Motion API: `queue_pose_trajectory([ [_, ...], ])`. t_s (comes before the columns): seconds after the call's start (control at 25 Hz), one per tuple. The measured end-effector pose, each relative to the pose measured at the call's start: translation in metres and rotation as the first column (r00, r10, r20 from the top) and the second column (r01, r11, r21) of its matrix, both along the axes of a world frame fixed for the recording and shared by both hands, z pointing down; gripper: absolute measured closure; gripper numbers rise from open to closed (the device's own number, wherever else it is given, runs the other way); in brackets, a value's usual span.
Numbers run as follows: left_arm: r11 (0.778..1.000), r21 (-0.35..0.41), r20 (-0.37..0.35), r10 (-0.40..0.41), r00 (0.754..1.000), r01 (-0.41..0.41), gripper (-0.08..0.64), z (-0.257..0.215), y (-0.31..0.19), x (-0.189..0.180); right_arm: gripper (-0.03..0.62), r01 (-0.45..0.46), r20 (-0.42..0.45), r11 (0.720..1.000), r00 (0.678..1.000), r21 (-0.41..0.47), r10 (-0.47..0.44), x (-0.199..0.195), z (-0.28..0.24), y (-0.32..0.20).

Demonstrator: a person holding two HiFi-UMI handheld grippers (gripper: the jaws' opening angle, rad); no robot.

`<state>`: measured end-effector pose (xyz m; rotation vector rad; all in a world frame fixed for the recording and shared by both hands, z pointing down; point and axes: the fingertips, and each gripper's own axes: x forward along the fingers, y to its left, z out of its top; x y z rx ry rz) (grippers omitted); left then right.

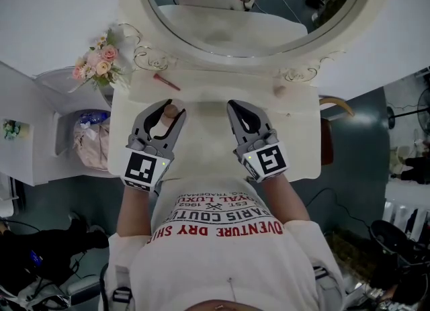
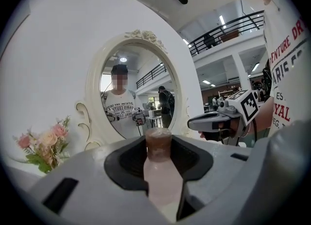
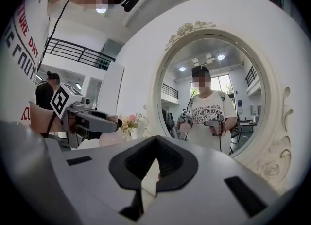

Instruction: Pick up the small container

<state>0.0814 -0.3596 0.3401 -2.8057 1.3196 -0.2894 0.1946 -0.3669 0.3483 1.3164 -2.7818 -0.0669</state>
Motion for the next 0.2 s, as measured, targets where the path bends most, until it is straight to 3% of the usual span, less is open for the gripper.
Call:
queue_pose_trajectory([
  [0.2, 1.000, -0.002, -0.008, 0.006, 1.000, -0.006, 0.412, 0.0016, -0.0006, -0.0006, 0.594, -0.010, 0.004, 1.000, 1.000, 0.003, 0.010, 0.0005, -0.0003, -0.0006],
])
